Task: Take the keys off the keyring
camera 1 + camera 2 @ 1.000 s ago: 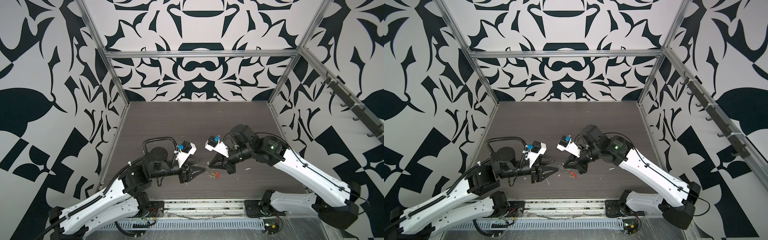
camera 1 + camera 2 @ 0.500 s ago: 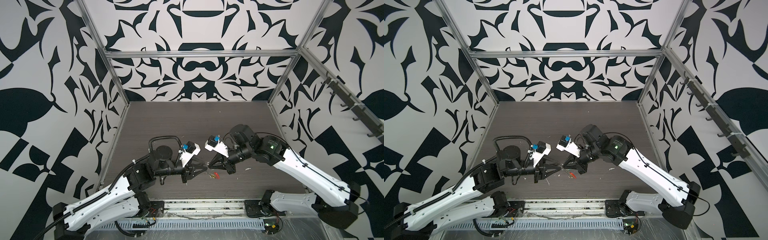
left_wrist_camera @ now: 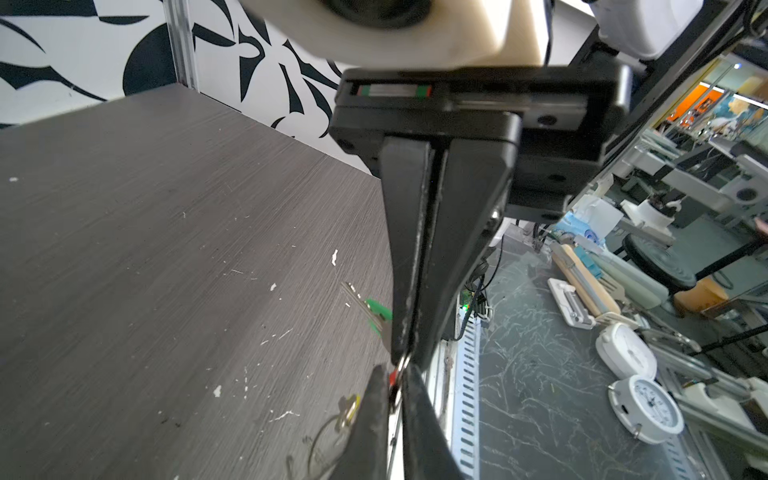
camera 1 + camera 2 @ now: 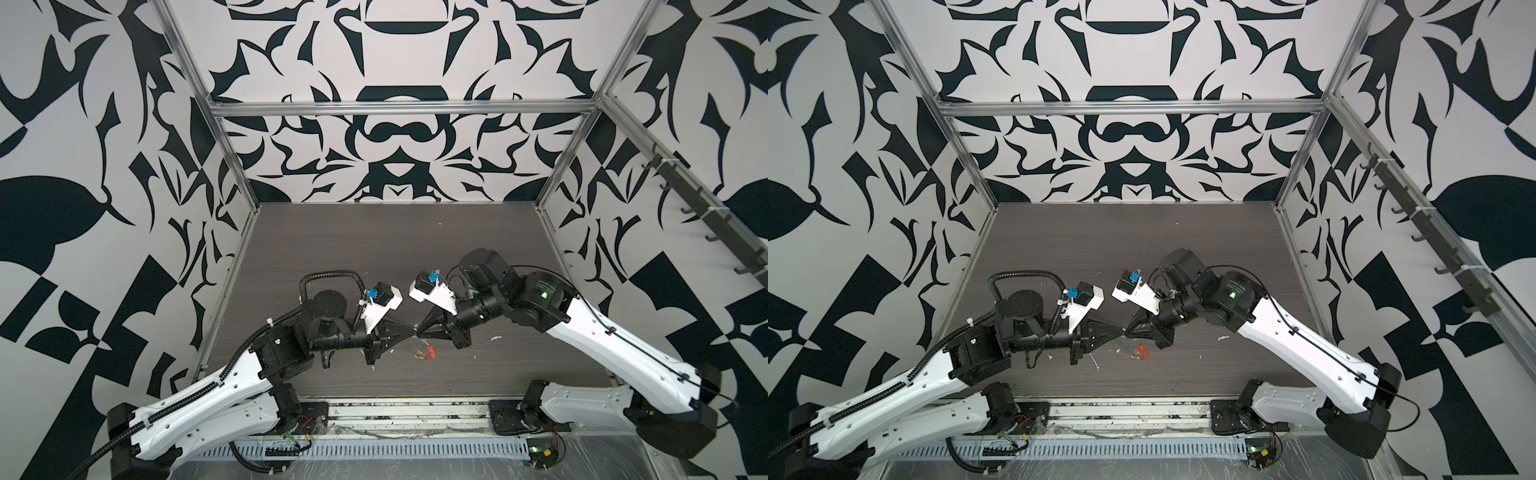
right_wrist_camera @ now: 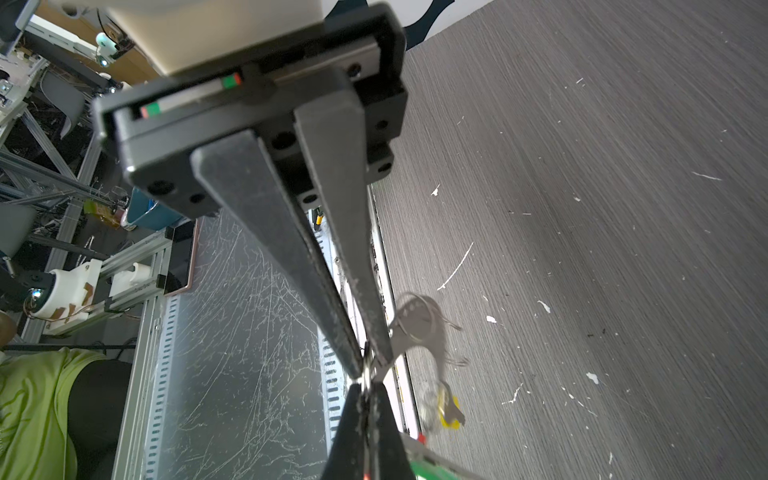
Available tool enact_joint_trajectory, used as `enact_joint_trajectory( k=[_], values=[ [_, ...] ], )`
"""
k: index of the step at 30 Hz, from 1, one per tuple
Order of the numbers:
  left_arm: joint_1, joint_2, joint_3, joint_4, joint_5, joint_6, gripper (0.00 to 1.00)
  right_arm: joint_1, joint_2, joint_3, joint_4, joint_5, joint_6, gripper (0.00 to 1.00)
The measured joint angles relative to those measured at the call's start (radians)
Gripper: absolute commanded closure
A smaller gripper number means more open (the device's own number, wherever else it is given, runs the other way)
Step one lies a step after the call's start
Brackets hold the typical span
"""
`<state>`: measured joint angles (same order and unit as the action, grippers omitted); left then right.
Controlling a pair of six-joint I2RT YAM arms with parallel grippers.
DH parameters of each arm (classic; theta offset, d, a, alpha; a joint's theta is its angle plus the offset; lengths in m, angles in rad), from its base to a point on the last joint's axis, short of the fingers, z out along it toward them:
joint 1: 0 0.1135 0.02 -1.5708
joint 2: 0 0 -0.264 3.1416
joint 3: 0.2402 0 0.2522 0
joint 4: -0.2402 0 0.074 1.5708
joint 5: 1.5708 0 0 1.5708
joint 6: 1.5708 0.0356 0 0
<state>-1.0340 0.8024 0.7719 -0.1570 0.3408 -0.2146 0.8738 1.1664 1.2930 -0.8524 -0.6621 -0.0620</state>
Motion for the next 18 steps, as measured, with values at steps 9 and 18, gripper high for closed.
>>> enact_joint_trajectory(
  k=[9, 18],
  values=[
    [0.001, -0.026, -0.018, 0.021, -0.016, 0.006, 1.00, -0.002, -0.013, -0.021, 0.047, 0.001, 0.036, 0.86],
    [0.000, -0.094, -0.058, 0.092, -0.037, 0.014, 1.00, -0.002, -0.147, -0.166, 0.276, 0.062, 0.112, 0.58]
  ],
)
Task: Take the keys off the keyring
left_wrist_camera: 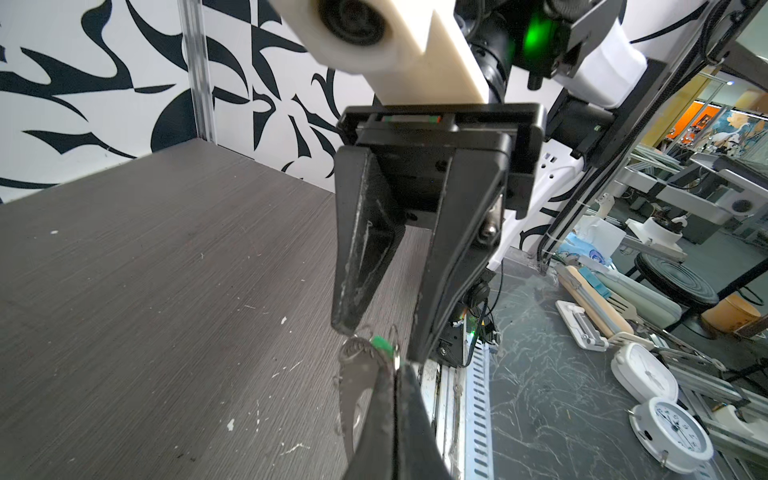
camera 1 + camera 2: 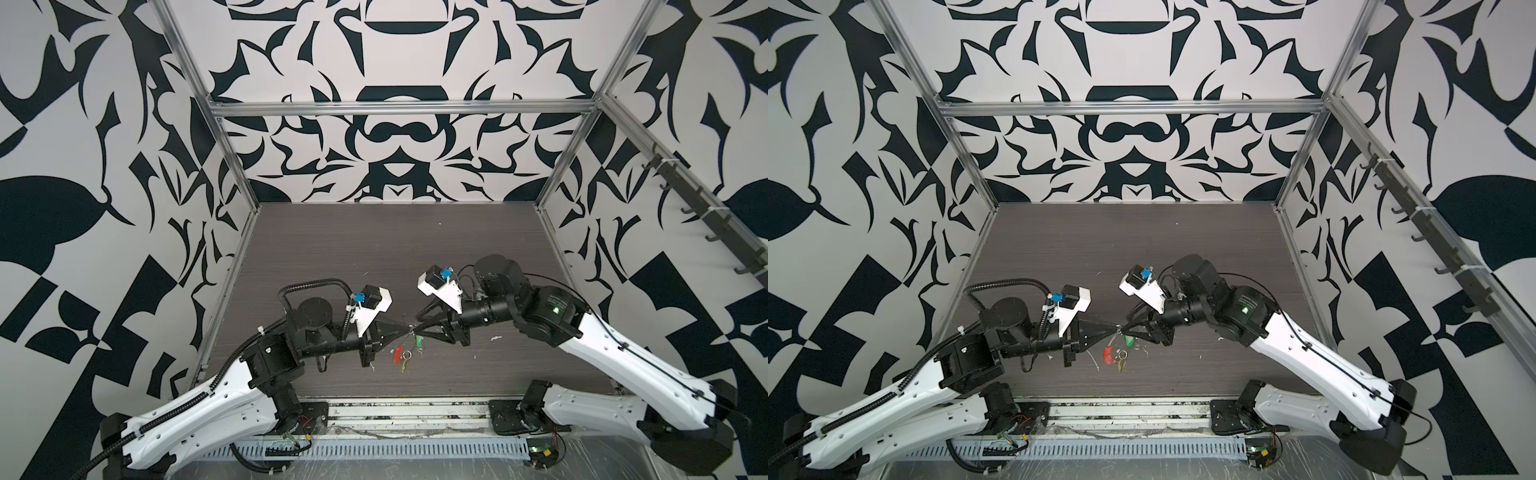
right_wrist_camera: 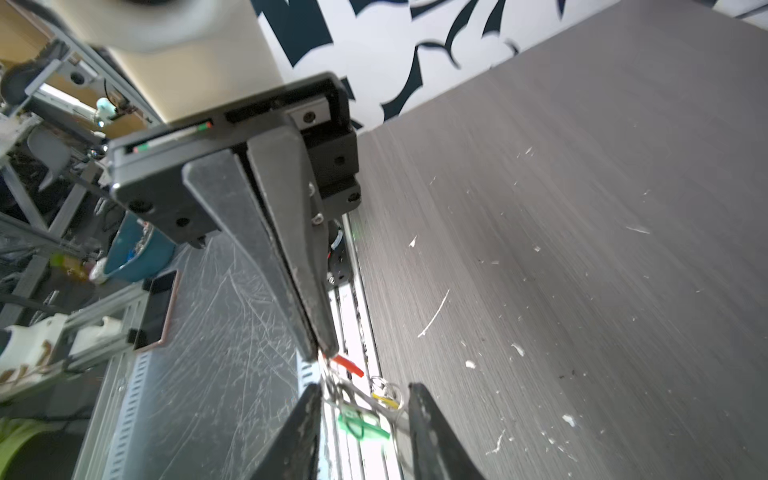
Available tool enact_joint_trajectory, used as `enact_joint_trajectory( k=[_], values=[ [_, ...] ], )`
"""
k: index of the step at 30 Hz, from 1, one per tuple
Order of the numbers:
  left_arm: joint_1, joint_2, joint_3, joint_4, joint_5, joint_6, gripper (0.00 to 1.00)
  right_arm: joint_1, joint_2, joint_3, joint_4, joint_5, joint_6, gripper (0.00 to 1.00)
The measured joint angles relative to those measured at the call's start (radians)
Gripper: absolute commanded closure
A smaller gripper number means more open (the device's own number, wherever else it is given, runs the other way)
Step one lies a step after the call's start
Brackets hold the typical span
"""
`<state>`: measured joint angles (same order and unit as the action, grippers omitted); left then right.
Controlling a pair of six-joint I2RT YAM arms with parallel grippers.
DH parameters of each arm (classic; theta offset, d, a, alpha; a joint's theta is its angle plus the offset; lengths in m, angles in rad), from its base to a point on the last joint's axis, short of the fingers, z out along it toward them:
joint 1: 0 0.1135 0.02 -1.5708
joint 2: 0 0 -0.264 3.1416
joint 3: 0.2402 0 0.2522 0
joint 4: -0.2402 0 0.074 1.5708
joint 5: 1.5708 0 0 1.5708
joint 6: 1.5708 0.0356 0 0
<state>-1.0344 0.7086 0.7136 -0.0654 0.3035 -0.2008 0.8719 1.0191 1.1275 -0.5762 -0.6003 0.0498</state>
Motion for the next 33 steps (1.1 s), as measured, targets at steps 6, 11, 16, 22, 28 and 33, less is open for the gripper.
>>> enact_joint_trajectory(
  k=[6, 11, 16, 22, 28, 33],
  values=[
    [0.000, -0.014, 0.000, 0.002, -0.004, 0.011, 1.00, 0.000, -0.110, -0.114, 0.145, 0.023, 0.035, 0.56],
    [0.000, -0.019, 0.000, 0.017, -0.003, 0.013, 1.00, 0.000, -0.129, -0.158, 0.229, 0.005, 0.056, 0.55],
    [0.000, -0.021, 0.000, 0.027, 0.004, 0.014, 1.00, 0.000, -0.127, -0.168, 0.266, -0.018, 0.061, 0.65],
    [0.000, -0.025, 0.000, 0.039, 0.003, 0.014, 1.00, 0.000, -0.127, -0.171, 0.291, -0.054, 0.082, 0.71],
    [0.000, -0.035, 0.000, 0.047, 0.003, 0.011, 1.00, 0.000, -0.119, -0.185, 0.318, -0.074, 0.091, 0.71],
    [0.000, -0.038, 0.000, 0.048, 0.003, 0.011, 1.00, 0.001, -0.114, -0.195, 0.321, -0.077, 0.102, 0.80]
  ],
)
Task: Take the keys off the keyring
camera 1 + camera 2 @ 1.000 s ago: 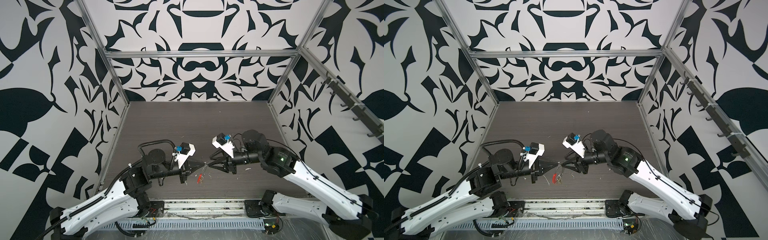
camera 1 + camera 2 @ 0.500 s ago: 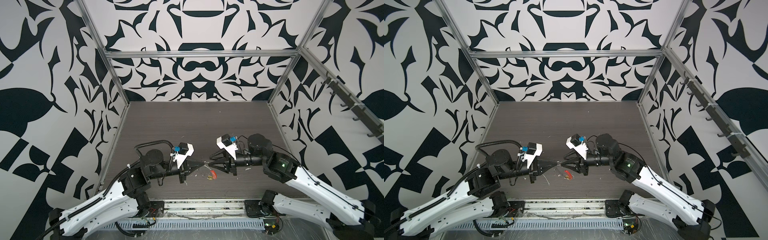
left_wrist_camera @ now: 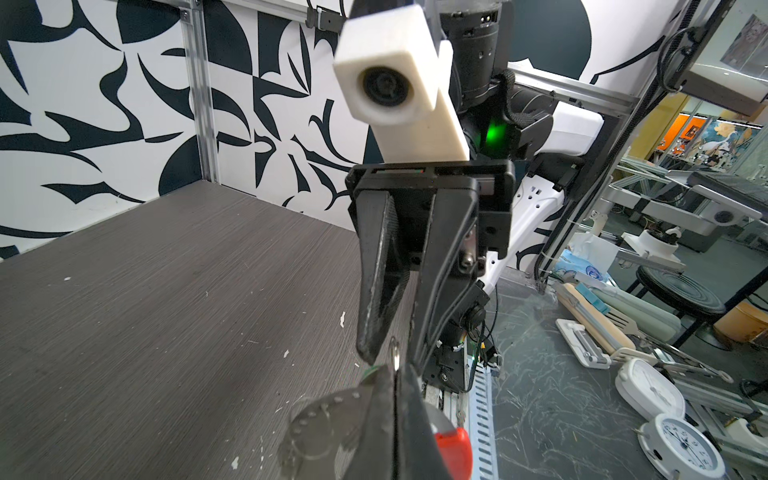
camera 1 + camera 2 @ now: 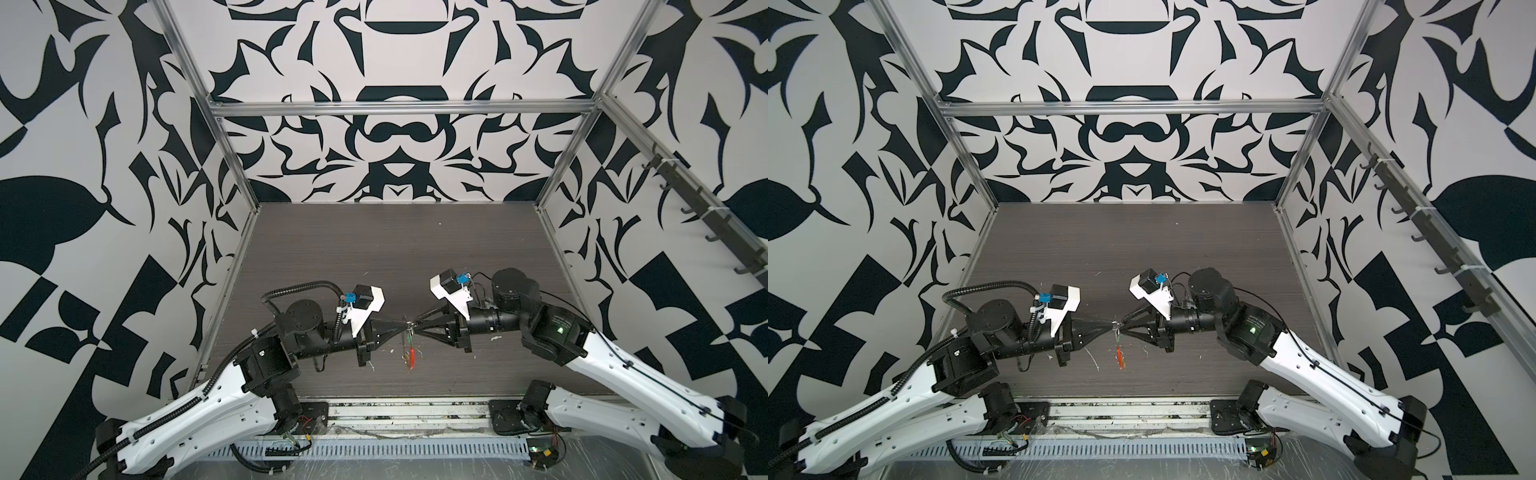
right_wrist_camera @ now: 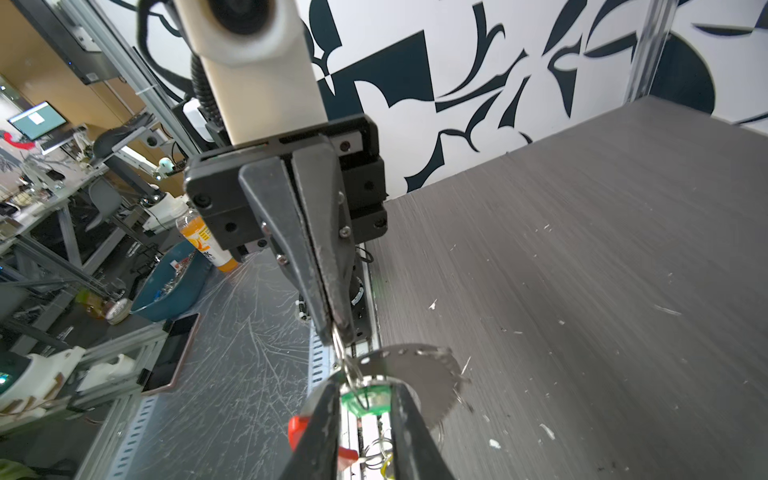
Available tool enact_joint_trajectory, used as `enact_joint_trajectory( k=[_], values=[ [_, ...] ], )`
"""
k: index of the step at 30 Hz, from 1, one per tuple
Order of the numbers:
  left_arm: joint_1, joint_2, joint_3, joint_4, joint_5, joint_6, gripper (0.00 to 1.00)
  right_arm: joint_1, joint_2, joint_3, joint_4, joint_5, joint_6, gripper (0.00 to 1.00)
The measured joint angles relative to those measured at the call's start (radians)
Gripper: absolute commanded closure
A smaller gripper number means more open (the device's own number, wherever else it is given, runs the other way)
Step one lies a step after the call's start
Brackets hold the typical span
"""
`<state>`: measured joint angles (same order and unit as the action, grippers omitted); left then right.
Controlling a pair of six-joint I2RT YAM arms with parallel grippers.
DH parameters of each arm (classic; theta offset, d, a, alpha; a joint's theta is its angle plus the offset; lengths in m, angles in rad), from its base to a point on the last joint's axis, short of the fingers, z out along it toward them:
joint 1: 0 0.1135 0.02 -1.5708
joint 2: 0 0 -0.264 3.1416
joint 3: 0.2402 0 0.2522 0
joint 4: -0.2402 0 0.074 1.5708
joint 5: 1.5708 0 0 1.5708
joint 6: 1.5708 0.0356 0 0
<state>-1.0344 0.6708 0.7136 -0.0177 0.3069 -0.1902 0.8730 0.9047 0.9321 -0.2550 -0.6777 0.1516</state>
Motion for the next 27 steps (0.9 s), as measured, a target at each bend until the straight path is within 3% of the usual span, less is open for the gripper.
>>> enact_joint_trajectory(
  k=[8, 17, 27],
  values=[
    [0.000, 0.000, 0.000, 0.012, -0.002, -0.003, 1.00, 0.007, 0.000, -0.005, 0.015, -0.006, 0.006, 1.00],
    [0.000, -0.015, -0.025, 0.052, -0.014, -0.023, 1.00, 0.018, -0.004, -0.015, 0.037, 0.007, 0.007, 1.00],
    [0.000, -0.011, -0.069, 0.174, -0.027, -0.088, 1.00, 0.084, -0.014, -0.063, 0.074, 0.110, 0.008, 1.00]
  ],
)
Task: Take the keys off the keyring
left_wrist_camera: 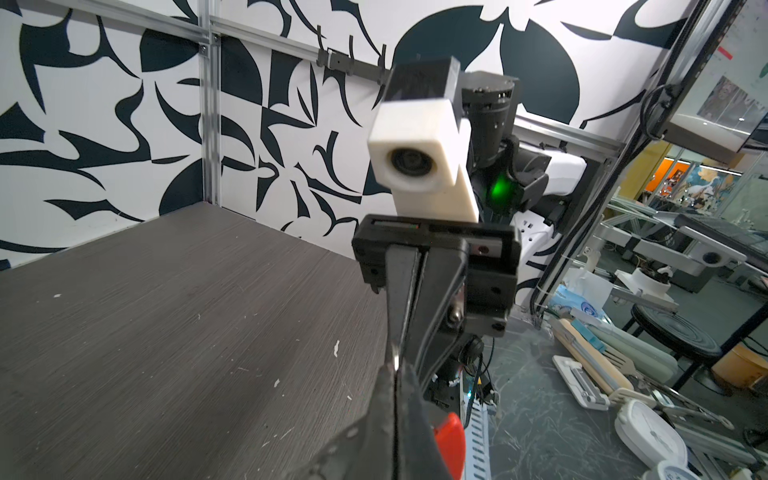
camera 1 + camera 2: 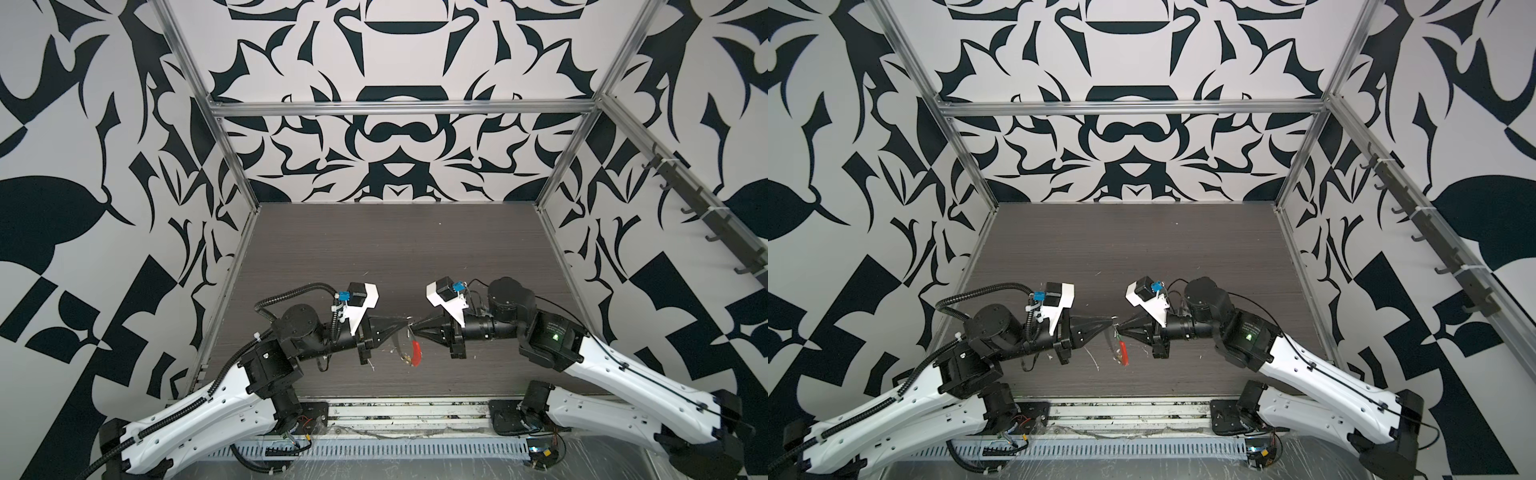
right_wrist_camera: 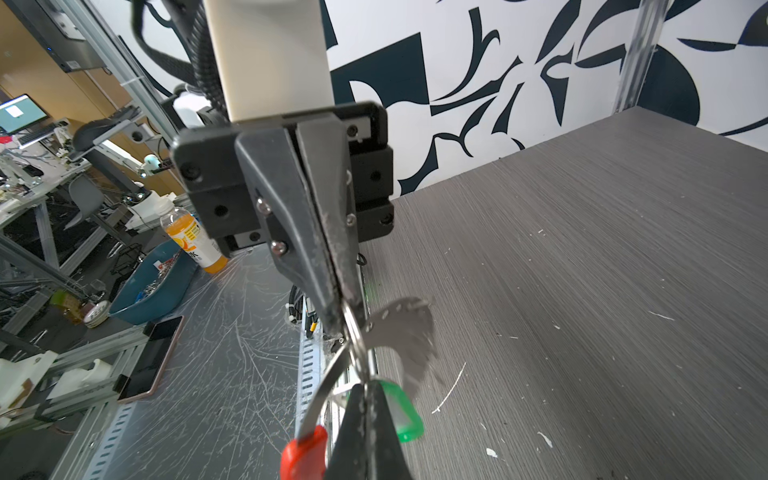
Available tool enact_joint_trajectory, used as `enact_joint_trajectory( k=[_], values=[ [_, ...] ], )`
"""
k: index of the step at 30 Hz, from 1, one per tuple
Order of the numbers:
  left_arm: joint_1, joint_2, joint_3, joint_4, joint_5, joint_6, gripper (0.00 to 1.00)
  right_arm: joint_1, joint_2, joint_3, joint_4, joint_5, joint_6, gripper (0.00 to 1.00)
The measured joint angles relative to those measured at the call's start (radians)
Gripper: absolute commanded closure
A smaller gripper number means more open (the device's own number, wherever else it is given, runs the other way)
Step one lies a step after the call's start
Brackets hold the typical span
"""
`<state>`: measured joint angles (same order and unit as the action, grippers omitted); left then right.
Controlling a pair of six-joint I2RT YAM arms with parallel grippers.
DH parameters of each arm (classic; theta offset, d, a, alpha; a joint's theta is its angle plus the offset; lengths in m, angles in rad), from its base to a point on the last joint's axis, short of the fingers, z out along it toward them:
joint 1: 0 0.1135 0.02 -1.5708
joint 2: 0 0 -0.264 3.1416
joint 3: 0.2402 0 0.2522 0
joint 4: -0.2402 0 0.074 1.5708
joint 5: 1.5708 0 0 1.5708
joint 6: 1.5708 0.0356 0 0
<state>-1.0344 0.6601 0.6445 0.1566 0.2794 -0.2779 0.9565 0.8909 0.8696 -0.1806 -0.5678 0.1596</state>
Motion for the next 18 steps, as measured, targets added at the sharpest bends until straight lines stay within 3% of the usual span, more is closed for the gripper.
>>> enact_joint_trajectory(
  k=[8, 18],
  values=[
    [0.000, 0.023, -0.015, 0.128, -0.008, -0.042, 1.00, 0.027, 0.012, -0.027, 0.029, 0.057, 0.006, 1.00],
    [0.000, -0.034, -0.025, 0.063, -0.102, -0.043, 1.00, 0.027, -0.123, -0.090, 0.008, 0.225, 0.007, 1.00]
  ],
)
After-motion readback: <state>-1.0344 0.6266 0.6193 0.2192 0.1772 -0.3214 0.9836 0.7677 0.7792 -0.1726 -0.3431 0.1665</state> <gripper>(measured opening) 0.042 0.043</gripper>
